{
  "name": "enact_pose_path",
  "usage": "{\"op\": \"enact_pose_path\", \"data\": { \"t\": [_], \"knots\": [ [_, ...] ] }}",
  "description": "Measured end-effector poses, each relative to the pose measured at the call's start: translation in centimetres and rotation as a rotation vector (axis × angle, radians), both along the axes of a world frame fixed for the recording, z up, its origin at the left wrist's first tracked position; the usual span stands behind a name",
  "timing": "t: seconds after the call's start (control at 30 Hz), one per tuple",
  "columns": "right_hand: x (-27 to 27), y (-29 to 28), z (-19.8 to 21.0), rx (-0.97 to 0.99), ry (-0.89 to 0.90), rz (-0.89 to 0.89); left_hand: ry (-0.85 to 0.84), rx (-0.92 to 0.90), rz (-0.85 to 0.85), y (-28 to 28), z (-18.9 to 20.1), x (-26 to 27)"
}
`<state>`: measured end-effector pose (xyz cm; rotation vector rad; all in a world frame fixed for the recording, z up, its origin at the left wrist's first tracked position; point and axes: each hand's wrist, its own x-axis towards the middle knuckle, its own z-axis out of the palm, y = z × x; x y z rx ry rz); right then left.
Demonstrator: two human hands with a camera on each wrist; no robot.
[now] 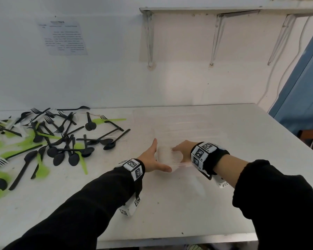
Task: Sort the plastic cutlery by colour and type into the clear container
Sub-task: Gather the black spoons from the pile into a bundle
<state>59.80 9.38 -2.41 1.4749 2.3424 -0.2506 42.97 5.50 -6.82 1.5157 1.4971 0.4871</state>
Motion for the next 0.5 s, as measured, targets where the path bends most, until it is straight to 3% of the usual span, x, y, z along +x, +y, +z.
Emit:
{"op": "enact_pose_path", "data": {
  "t": [0.37, 0.5],
  "knots": [
    [-0.7, 0.0, 0.0, -0.069, 0.053, -0.001, -0.042, -0.035, 0.01, -0.9, 0.9, 0.2],
    [-0.8, -0.4, 1.4, -0.052, 0.16, -0.045, -0.034, -0.036, 0.006, -0.9, 1.0, -0.1]
  ]
}}
